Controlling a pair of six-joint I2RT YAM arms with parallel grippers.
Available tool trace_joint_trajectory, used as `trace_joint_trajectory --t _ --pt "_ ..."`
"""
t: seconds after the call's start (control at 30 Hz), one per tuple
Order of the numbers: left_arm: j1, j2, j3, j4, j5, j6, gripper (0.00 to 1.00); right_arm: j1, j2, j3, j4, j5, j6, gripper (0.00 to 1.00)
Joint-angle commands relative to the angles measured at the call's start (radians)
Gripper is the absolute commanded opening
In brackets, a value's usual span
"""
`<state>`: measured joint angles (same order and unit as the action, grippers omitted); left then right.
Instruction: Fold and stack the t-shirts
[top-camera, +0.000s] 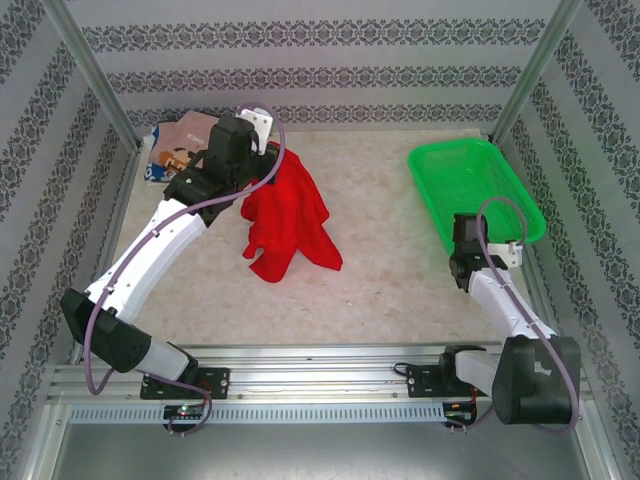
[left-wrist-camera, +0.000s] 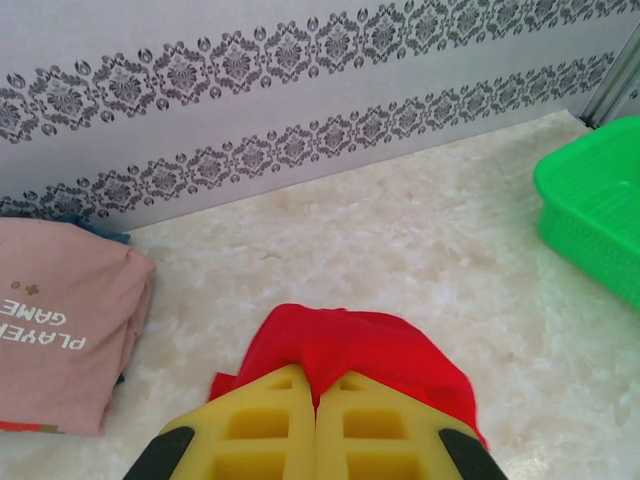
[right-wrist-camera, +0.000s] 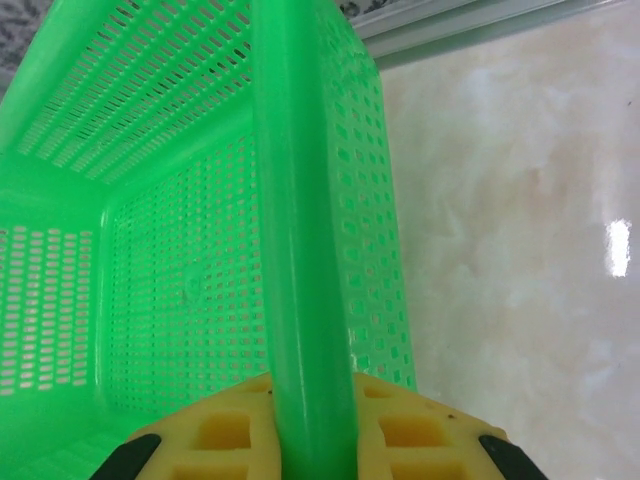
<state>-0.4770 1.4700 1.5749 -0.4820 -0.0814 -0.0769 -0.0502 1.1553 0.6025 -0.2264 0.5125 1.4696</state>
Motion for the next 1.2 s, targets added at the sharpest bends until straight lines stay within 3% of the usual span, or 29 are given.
trace_joint_trajectory --t 0.0,0.27,0.3,0.4,0.47,0.5,0.53,0.57,0.63,0.67,0.7,0.83,0.97,1.1,1.17 --pt "-0.010 -0.040 -0.019 0.052 0.002 -0.016 0.00 -0.037 0.058 0.010 0.124 -0.022 -0.022 0.00" --pt "-0.010 -0.013 -0.018 0.065 0.048 -0.018 0.00 -0.039 0.136 0.011 0.255 -0.192 -0.096 0.03" --pt "-0.010 -0.003 -0.012 0.066 0.048 -0.019 0.01 -0.039 0.137 0.009 0.251 -0.199 -0.101 0.13" --pt "-0.007 0.058 0.008 0.075 0.063 -0.014 0.01 -0.040 0.132 0.006 0.243 -0.231 -0.135 0.67" --pt "0.006 0.102 0.023 0.103 0.097 -0.011 0.03 -0.039 0.108 0.026 0.232 -0.266 -0.205 0.86" --pt "0.013 0.119 0.031 0.125 0.114 -0.017 0.09 -0.034 0.086 0.040 0.218 -0.278 -0.249 0.96" --pt "0.020 0.134 0.041 0.135 0.132 -0.026 0.28 -0.027 0.064 0.052 0.202 -0.286 -0.295 0.98" --pt "0.031 0.149 0.068 0.136 0.162 -0.037 0.50 -0.015 0.034 0.068 0.183 -0.297 -0.350 0.98" --pt "0.062 0.163 0.113 0.125 0.189 -0.063 0.65 0.012 -0.029 0.093 0.137 -0.335 -0.464 0.98" --pt "0.084 0.161 0.130 0.112 0.186 -0.081 0.88 0.035 -0.065 0.100 0.105 -0.355 -0.520 0.98" --pt "0.107 0.158 0.148 0.080 0.170 -0.099 1.00 0.067 -0.100 0.102 0.085 -0.376 -0.584 0.98" --pt "0.153 0.075 0.151 -0.177 0.009 -0.144 1.00 0.215 -0.137 0.106 -0.031 -0.513 -0.776 0.98" --pt "0.120 -0.149 -0.186 -0.270 -0.060 -0.186 0.98 0.394 -0.034 0.102 -0.097 -0.634 -0.863 0.95" --pt "0.100 -0.280 -0.495 -0.297 0.054 -0.282 0.77 0.604 0.104 0.136 -0.078 -0.607 -0.887 0.94" --pt "0.075 -0.314 -0.602 -0.273 0.049 -0.325 0.67 0.655 0.163 0.165 -0.054 -0.597 -0.884 0.93"
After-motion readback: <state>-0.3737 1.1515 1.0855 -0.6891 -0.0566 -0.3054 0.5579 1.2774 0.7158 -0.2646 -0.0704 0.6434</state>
